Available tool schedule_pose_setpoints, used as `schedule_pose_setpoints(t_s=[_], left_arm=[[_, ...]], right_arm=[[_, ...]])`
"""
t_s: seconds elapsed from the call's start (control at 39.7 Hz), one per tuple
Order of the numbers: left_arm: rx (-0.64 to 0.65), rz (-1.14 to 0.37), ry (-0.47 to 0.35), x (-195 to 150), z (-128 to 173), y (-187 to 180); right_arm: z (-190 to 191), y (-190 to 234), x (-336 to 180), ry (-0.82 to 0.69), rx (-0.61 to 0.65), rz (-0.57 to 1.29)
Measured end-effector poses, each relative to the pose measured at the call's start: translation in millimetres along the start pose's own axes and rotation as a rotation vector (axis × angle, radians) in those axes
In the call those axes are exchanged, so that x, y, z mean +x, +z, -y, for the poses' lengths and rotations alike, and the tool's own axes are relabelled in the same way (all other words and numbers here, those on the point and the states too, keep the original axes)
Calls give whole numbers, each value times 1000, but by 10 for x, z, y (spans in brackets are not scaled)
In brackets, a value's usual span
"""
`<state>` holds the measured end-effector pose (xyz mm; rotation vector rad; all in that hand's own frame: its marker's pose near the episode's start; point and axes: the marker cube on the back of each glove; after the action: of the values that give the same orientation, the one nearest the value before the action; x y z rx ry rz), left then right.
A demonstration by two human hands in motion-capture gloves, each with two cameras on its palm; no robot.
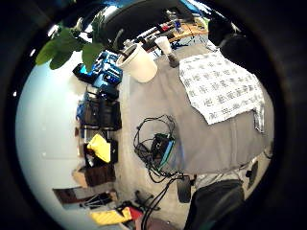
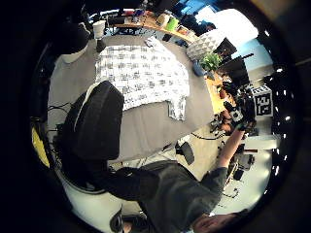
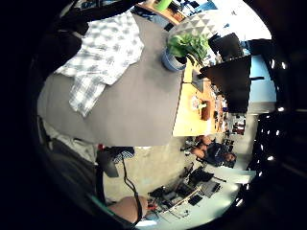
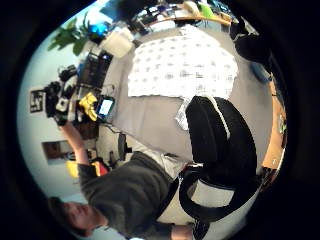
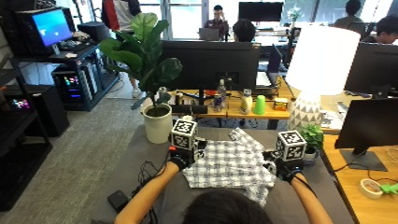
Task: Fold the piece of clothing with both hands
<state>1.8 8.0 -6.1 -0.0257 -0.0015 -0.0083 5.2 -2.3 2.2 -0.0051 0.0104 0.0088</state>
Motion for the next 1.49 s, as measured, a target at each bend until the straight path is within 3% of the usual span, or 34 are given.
schedule_pose_setpoints(t_s=[0.48, 0.73, 0.83, 0.93, 0.98, 1.06, 1.16, 1.21, 1.34, 1.49], left_arm=[[-47, -35, -46, -142, 15, 78], [-94, -80, -22, -90, 24, 215], [-138, -118, 16, -7, 85, 523], [-192, -182, 57, 136, 111, 1137], [-256, -172, 67, 212, 47, 1386], [-325, -133, 82, 342, -190, 1434], [-358, -72, 46, 398, -276, 1612], [-307, -46, 29, 407, -229, 1752], [-173, -53, -13, 414, -163, 1922], [-79, -30, -55, 373, -102, 1938]], right_arm=[[37, 1, 110, 11, -41, 48], [151, 178, 123, 7, -180, 44], [201, 469, 120, 16, -299, 35], [304, 1063, 127, 21, -407, 19], [399, 1424, 170, 32, -447, 2], [454, 1760, 193, 54, -481, -23], [147, 1584, -42, 104, -437, -18], [64, 1563, -124, 127, -412, 15], [58, 1606, -130, 176, -334, 93], [138, 1608, -85, 177, -204, 21]])
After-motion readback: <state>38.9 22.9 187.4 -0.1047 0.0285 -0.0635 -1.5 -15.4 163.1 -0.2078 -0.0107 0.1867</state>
